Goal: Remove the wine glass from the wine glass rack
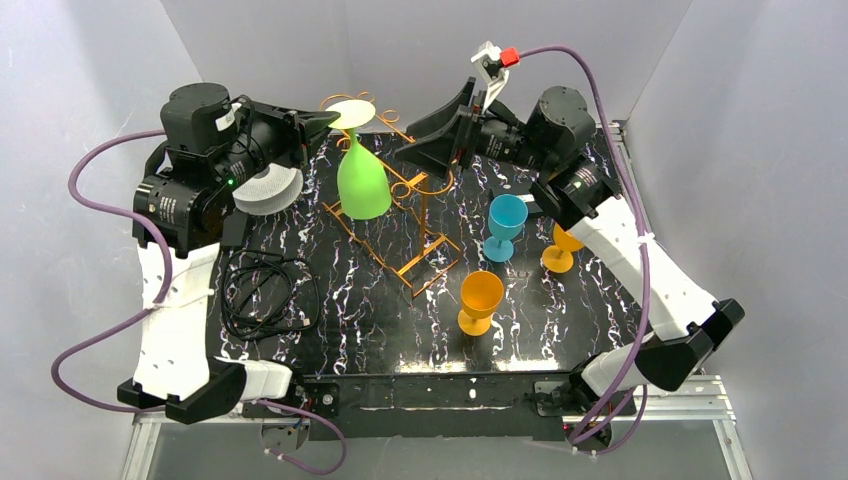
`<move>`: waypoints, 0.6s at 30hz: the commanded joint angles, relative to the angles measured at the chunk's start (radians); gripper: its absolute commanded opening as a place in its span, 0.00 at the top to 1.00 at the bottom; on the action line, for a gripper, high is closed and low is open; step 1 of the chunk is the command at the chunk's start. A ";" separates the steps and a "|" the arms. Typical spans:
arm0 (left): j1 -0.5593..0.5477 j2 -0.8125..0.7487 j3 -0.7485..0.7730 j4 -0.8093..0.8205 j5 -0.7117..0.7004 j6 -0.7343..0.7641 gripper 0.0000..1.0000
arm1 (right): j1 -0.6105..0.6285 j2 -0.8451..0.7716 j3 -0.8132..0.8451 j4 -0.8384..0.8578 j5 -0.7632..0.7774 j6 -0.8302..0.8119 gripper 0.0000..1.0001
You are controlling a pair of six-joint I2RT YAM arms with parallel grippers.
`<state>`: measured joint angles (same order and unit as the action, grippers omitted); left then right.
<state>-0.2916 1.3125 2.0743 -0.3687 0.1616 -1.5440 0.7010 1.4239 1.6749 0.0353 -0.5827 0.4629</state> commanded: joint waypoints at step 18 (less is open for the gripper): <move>-0.004 0.050 0.099 0.043 0.194 -0.085 1.00 | 0.061 0.149 0.200 0.084 -0.029 0.000 0.31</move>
<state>-0.2916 1.3693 2.1452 -0.3664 0.2901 -1.6085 0.7464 1.5658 1.8133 0.0631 -0.6064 0.4686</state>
